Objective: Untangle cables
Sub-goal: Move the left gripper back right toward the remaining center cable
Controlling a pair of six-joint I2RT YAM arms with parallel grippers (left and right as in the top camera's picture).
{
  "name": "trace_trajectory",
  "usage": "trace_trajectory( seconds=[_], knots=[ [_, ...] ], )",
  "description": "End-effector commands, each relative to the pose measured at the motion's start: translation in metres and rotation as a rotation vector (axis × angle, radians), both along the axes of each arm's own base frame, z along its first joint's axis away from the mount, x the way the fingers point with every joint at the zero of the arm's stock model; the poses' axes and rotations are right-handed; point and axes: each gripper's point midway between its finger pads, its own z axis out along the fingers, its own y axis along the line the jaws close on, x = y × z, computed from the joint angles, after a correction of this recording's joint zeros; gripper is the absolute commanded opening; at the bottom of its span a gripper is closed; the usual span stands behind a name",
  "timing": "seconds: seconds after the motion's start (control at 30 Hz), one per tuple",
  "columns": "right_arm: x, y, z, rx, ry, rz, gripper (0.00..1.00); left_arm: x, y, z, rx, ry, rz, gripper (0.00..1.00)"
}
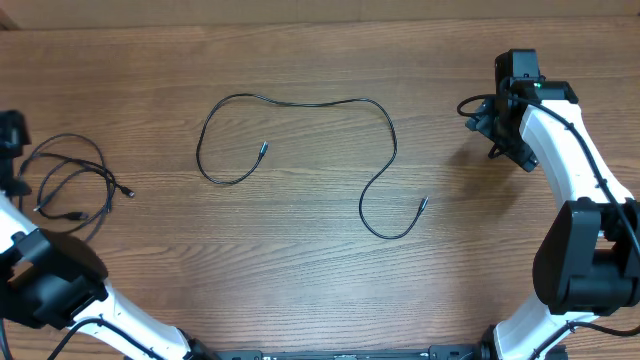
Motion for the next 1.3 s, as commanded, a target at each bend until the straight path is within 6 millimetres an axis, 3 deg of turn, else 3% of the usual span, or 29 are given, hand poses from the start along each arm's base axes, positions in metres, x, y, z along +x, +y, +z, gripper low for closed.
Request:
trace_trajectory(
  seconds=[0.0, 0.03, 0.07, 0.17, 0.3, 0.63, 0.83, 0.93, 1.0, 1.03, 1.1, 1.13, 1.2, 1.27],
  knots=[
    [0.0, -0.001, 0.003, -0.008, -0.01, -0.008, 1.0, 0.019, -0.031, 0.001, 0.03, 0.016, -0.337, 0.91],
    [0.0, -0.002, 0.003, -0.009, -0.01, -0.008, 1.0, 0.024, -0.039, 0.0, 0.032, 0.019, -0.38, 0.94],
    [0.0, -0.001, 0.003, -0.008, -0.01, -0.008, 1.0, 0.027, -0.046, 0.0, 0.034, 0.024, -0.408, 0.91],
    [0.0, -0.001, 0.003, -0.008, -0.01, -0.009, 1.0, 0.038, -0.07, 0.0, 0.058, 0.052, -0.495, 0.74],
    [0.0, -0.001, 0.003, -0.008, -0.01, -0.008, 1.0, 0.059, -0.107, 0.001, 0.101, 0.048, -0.718, 0.04],
    [0.0, -0.001, 0.003, -0.008, -0.01, -0.009, 1.0, 0.092, -0.216, 0.001, 0.157, 0.017, -1.151, 0.04],
    [0.001, -0.002, 0.004, -0.009, -0.016, -0.009, 1.0, 0.102, -0.27, -0.009, 0.168, 0.014, -1.333, 0.16],
    [0.019, -0.002, 0.009, -0.011, -0.095, -0.009, 1.0, 0.101, -0.289, -0.022, 0.147, 0.045, -1.389, 0.21],
    [0.034, -0.002, 0.014, -0.011, -0.161, -0.009, 1.0, 0.099, -0.299, -0.031, 0.135, 0.077, -1.44, 0.56],
    [0.042, -0.001, 0.017, -0.005, -0.197, -0.007, 1.0, 0.099, -0.3, -0.035, 0.136, 0.096, -1.445, 0.56],
    [0.058, 0.014, 0.02, 0.083, -0.261, 0.027, 1.0, 0.099, -0.301, -0.042, 0.134, 0.12, -1.452, 0.26],
    [0.063, 0.029, 0.02, 0.167, -0.28, 0.061, 1.0, 0.099, -0.302, -0.045, 0.128, 0.128, -1.455, 0.17],
    [0.067, 0.06, 0.022, 0.331, -0.294, 0.127, 1.0, 0.098, -0.305, -0.055, 0.104, 0.157, -1.463, 0.06],
    [0.066, 0.077, 0.024, 0.425, -0.295, 0.163, 1.0, 0.094, -0.308, -0.064, 0.082, 0.191, -1.485, 0.04]
  ],
)
